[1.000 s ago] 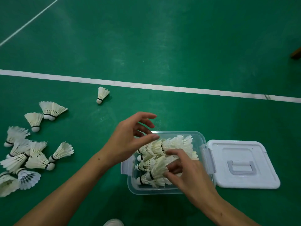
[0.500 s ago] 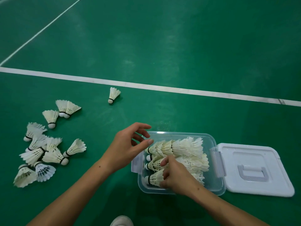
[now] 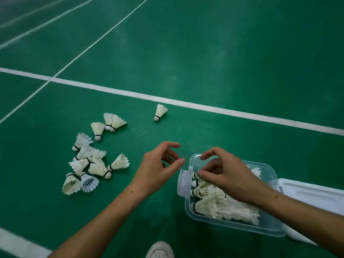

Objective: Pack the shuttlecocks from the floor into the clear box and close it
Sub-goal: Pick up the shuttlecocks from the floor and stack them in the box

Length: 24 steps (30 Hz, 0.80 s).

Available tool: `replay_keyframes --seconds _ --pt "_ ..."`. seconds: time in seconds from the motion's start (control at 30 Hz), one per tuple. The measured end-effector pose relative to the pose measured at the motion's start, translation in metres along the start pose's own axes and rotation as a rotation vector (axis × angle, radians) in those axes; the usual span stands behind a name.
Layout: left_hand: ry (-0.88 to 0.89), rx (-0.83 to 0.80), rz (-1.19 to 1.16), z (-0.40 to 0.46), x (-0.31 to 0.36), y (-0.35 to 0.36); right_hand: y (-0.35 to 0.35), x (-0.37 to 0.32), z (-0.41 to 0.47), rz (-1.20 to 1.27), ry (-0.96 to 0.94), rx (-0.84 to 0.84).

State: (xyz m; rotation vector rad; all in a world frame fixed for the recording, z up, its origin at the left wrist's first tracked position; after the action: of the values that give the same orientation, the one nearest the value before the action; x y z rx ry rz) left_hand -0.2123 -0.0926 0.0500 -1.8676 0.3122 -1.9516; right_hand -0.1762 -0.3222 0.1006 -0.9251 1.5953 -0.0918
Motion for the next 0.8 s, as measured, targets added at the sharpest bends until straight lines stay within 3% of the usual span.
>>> replay_keyframes --seconds 0.3,0.57,0.67,0.8 --pt "-0.228 0.257 0.004 -0.022 -0.091 -0.078 0.084 -0.048 0.096 -0.095 -0.173 -0.116" --pt "-0.399 0.464 0.307 -0.041 -0.163 -0.162 0.196 -0.049 0.164 -0.055 -0.11 -0.151" --pt "-0.39 0.458 0.424 -0.036 -0.178 -0.179 0.232 -0.048 0.183 -0.082 -0.11 -0.128" --pt "-0.413 0.336 0.451 -0.015 -0.192 -0.18 0.261 -0.052 0.199 -0.131 -0.098 -0.104"
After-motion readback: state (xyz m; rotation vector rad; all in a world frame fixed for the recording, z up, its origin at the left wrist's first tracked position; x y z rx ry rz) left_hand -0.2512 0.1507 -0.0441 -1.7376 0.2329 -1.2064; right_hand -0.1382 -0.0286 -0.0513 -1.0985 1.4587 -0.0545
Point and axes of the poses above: each hand's wrist, its own z-axis towards the middle knuckle, its own y-axis out of the palm, x = y × z, the point moved 1 cm from there along z, towards the middle knuckle, and after that the axes turned 3 degrees about x, right-handed, at the moved point
